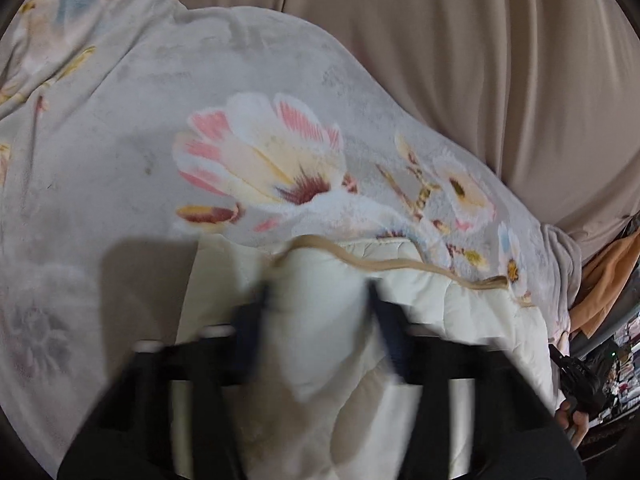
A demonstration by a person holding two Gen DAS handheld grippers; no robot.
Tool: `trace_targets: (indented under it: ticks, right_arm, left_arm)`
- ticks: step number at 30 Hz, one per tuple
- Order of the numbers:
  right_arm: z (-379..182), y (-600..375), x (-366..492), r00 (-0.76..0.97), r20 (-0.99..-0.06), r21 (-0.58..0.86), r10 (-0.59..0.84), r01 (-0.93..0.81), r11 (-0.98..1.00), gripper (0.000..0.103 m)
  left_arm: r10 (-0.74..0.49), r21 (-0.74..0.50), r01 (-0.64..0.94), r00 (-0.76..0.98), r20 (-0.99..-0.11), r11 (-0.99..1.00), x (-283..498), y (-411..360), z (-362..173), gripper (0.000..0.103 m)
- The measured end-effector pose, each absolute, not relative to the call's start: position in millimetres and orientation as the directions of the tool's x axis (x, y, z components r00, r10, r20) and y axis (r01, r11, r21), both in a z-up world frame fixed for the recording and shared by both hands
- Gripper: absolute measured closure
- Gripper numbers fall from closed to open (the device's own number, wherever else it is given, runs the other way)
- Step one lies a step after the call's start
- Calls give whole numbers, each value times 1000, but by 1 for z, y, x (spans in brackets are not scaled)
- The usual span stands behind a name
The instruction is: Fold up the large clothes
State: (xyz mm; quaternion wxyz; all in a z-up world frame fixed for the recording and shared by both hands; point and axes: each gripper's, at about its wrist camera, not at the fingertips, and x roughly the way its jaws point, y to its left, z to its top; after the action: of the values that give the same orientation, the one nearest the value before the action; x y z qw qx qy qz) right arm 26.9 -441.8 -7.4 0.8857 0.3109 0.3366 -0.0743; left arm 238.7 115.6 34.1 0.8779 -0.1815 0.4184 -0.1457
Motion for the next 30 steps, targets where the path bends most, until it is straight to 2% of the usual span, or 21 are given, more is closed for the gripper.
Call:
trace_targets:
  ticks: [1, 3, 5, 7, 8, 10, 13, 15, 21, 27, 30]
  right_arm:
    - [-6, -438, 26, 771, -630, 507, 92, 318, 801, 92]
    - [18, -429, 5, 858, -511, 485, 52, 238, 841, 93]
    - [56, -424, -27, 947, -306, 504, 94, 77, 860, 94]
    - [77, -420, -40, 973, -218, 477, 80, 35, 878, 94]
    - [83, -418, -40, 976, -213, 448, 45, 56, 892, 94]
    - [73, -425, -20, 954, -300, 409, -8, 136, 902, 94]
    - [16, -440, 27, 849, -527, 397, -14, 261, 880, 94]
    - [-22, -442, 49, 762, -647, 387, 19, 307, 869, 94]
    - [-32, -443, 61, 701, -712, 362, 35, 324, 874, 92]
    - [-29, -432, 64, 687, -726, 278, -32, 335, 900, 90]
    - [-28, -430, 63, 690, -723, 264, -41, 330, 906, 87]
  left_arm:
    - [-415, -448, 117, 629, -658, 886, 236, 117, 39, 92]
    - [-422, -448, 166, 707, -567, 879, 218, 123, 65, 94]
    - [-418, -424, 215, 773, -476, 880, 201, 124, 94, 94]
    - [-367, -372, 205, 817, -444, 905, 197, 120, 110, 94]
    - [-346, -349, 193, 819, -458, 917, 202, 117, 108, 94]
    - [-342, -343, 172, 774, -533, 923, 225, 110, 85, 94]
    - [-304, -313, 113, 675, -672, 943, 256, 100, 26, 93]
    - [-328, -354, 95, 646, -689, 930, 261, 103, 7, 92]
    - [-341, -380, 77, 625, -702, 922, 267, 108, -3, 86]
    - [-299, -328, 77, 639, -709, 942, 264, 99, -4, 85]
    - [-314, -350, 77, 647, -695, 934, 263, 104, -3, 83]
